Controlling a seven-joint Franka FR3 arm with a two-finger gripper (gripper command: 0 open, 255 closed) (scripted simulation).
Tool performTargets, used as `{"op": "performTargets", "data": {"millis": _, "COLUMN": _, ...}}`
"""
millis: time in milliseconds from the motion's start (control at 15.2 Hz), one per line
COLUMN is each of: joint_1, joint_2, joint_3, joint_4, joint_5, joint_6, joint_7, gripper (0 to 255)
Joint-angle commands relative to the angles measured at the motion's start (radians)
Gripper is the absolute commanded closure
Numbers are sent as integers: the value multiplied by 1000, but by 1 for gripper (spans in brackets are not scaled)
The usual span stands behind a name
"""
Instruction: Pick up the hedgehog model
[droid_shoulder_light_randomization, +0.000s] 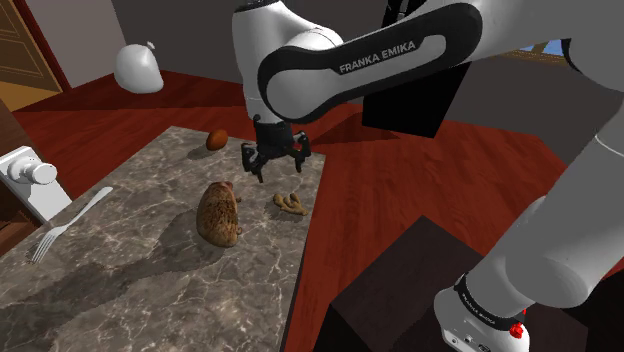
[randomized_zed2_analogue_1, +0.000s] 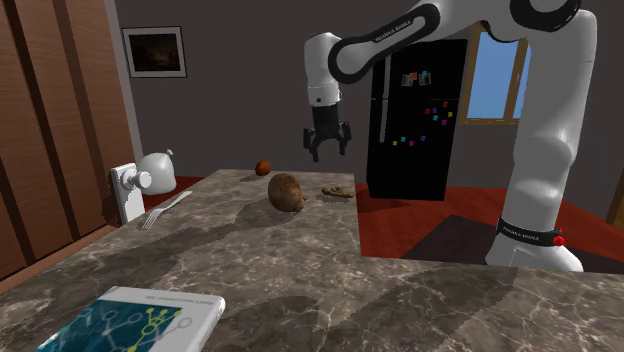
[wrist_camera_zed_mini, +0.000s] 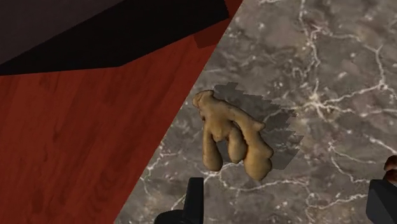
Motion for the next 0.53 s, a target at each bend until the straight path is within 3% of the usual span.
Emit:
{"op": "performTargets", "data": {"millis": 0, "joint_1": 16, "joint_2": 87, "joint_3": 6, "joint_4": 75, "joint_5": -44, "joint_6": 7, "joint_7": 58, "gripper": 0}}
{"op": "performTargets", "data": {"millis": 462, "joint_1": 119, "joint_2": 377, "joint_3": -16, "joint_4": 392, "joint_5": -178, "joint_6": -28, "joint_7": 212, "gripper": 0}}
